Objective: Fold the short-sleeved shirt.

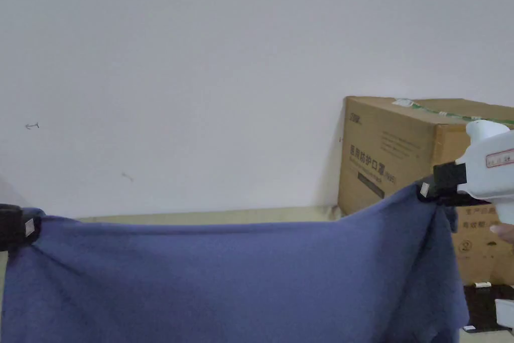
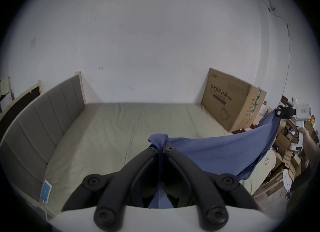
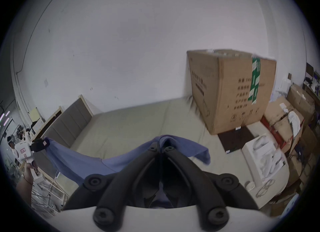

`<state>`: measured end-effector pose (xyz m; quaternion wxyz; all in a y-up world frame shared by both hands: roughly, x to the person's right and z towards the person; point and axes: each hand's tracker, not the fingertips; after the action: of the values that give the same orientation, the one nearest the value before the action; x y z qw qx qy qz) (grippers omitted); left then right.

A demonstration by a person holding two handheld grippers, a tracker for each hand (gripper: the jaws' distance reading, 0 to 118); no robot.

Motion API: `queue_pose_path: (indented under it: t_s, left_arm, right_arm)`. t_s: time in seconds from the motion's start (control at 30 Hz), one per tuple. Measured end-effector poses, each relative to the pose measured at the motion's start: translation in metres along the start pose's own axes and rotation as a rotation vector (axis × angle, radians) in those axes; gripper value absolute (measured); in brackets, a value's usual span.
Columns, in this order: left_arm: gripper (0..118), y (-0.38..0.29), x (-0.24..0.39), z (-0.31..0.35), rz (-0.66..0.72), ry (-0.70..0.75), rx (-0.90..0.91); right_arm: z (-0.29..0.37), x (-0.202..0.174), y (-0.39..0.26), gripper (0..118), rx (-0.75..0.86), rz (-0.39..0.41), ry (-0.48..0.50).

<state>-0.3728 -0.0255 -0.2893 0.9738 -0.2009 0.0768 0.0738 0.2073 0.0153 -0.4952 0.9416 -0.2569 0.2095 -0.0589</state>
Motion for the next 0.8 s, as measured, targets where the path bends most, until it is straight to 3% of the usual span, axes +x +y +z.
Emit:
queue_pose_path:
  t_s: [0.1,0.33,0.8]
  left_arm:
    - [2,0.030,0.019,0.014,-0.014,0.001,0.035]
    - [2,0.096,0.035,-0.001,-0.032,0.026,0.076]
    - [2,0.184,0.022,-0.125,0.042,0.078,0.167]
  right_arm:
    - [0.014,-0.012,0.038,0,0.066,0.064,-0.027]
    - [-0.003,-0.028,0.121,0,0.138,0.091,-0.076]
    - [-0.097,-0.051,0.243,0,0.265,0.135,-0.164]
